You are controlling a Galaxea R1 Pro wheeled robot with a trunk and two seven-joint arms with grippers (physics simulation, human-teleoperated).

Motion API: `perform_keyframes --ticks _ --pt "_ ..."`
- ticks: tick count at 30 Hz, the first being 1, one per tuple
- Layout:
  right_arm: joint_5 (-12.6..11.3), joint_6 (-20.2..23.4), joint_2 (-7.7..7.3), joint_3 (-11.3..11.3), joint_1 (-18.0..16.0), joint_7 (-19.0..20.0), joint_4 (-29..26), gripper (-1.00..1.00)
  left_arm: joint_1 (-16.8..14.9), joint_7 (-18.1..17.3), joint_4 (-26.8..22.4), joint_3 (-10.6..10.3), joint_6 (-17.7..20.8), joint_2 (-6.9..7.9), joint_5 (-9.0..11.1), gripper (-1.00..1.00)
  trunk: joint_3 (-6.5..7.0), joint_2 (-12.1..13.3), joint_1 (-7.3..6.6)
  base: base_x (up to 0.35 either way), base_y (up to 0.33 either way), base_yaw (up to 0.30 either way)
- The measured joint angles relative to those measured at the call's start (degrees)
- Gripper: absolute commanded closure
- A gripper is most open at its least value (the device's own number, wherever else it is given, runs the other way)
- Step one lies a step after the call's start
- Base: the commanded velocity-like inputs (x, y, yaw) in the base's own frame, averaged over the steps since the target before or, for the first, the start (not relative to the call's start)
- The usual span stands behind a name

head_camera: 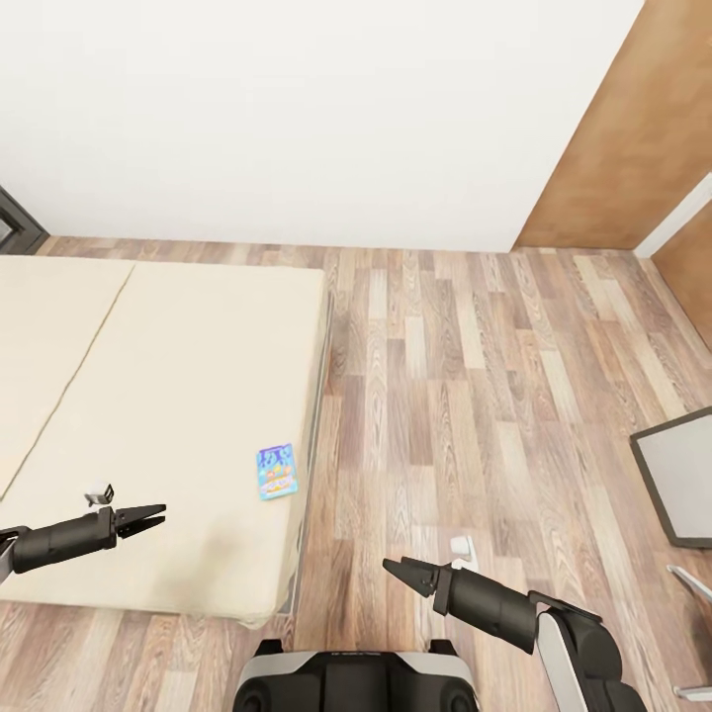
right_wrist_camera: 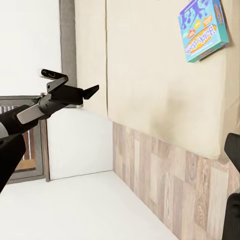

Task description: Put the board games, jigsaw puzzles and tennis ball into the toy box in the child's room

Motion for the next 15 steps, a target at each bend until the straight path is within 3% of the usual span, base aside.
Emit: perform_keyframes --ticks 15 --pt "0.0 0.0 0.03 0.0 0.0 0.0 0.0 -1.00 0.0 0.0 0.0 0.0 0.0 0.00 0.0 -1.00 1.42 0.0 0.00 0.000 0.000 0.000"
